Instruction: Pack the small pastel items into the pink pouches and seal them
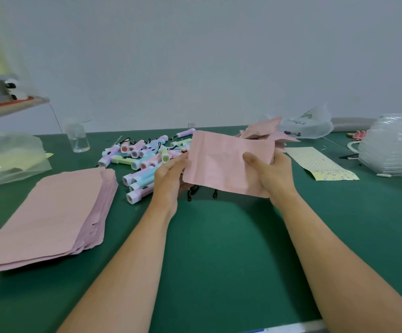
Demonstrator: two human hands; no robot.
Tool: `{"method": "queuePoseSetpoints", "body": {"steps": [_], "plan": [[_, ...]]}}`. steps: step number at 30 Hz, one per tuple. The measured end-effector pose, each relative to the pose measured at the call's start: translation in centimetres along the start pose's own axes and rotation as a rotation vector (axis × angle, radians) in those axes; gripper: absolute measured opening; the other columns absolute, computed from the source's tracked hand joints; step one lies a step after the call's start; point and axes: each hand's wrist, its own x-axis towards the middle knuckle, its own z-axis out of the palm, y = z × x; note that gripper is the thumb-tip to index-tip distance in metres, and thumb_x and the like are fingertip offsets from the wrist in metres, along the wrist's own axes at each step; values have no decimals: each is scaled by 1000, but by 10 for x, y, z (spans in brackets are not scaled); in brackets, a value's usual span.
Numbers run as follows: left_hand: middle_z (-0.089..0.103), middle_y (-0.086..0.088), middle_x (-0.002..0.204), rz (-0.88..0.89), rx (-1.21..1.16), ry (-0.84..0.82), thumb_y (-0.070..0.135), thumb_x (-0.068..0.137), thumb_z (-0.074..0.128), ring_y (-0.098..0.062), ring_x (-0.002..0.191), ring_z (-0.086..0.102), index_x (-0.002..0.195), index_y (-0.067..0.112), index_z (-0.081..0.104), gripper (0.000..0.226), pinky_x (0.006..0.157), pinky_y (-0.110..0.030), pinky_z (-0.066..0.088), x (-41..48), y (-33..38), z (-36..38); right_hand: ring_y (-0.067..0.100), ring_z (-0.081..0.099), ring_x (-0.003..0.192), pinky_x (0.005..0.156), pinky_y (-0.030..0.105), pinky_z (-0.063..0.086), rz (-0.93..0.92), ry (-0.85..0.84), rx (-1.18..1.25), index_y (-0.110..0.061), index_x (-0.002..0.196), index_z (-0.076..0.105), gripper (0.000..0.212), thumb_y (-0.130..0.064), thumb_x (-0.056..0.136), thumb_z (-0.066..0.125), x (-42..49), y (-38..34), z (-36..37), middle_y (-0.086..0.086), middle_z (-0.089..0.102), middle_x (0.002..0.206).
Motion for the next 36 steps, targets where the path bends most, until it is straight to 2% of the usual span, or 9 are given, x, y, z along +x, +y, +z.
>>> {"method": "queuePoseSetpoints", "body": {"steps": [4,6,9,13,18,22,26,33,36], "plan": [[80,0,115,-30,41,-54,18,100,69,-13,93,76,127,18,74,28,70,-27,60,-3,-1,2,11,73,98,83,31,58,-31,33,-72,-24,114,67,37,-33,82,84,-1,2,-2,-14,76,103],[80,1,114,-38,32,-36,19,98,73,-15,95,78,128,16,73,30,70,-28,61,-4,-2,2,14,64,102,87,35,52,-93,184,-305,-27,124,54,55,-43,80,84,-4,0,0,-17,67,108],[80,2,116,-16,-22,-19,24,99,73,-18,106,77,122,23,72,23,76,-27,63,-2,-4,-2,23,58,102,85,39,49,-536,393,-750,-18,133,52,58,-31,85,82,-9,1,4,-2,62,113],[78,-4,123,15,-41,-106,25,101,71,-23,115,74,129,17,67,30,96,-35,61,-2,-5,0,16,61,73,69,42,56,-743,95,-565,-13,106,72,13,-21,96,74,-24,0,33,-4,67,87],[80,-7,113,163,103,-145,8,101,69,-22,110,76,122,15,76,23,94,-33,61,-8,-10,13,16,65,64,61,37,57,-910,-37,-584,-8,95,75,26,-34,98,71,-38,0,66,0,72,80],[82,-5,98,240,102,-100,-5,94,73,-18,94,80,102,20,82,28,78,-20,60,-14,-8,19,16,68,64,60,37,56,-845,-2,-651,-11,80,69,39,-46,96,69,-41,-3,69,-2,72,71],[82,-8,93,276,92,-74,-10,88,76,-20,90,80,93,20,83,31,77,-22,61,-16,-4,27,16,65,60,60,38,53,-800,21,-597,-11,72,66,43,-44,99,66,-42,-9,68,-3,68,64],[81,-13,88,231,57,-87,9,74,94,-22,71,78,80,20,78,20,68,-23,60,-17,-2,24,16,64,64,64,40,53,-787,-203,-543,-13,96,73,31,-31,109,51,-35,-12,51,-7,71,71],[81,-16,91,162,57,-117,21,66,96,-22,71,78,88,11,73,34,64,-23,59,-18,-6,22,22,64,66,64,44,51,-719,-290,-543,-15,87,66,36,-31,111,45,-34,-12,48,-3,70,71]]}}
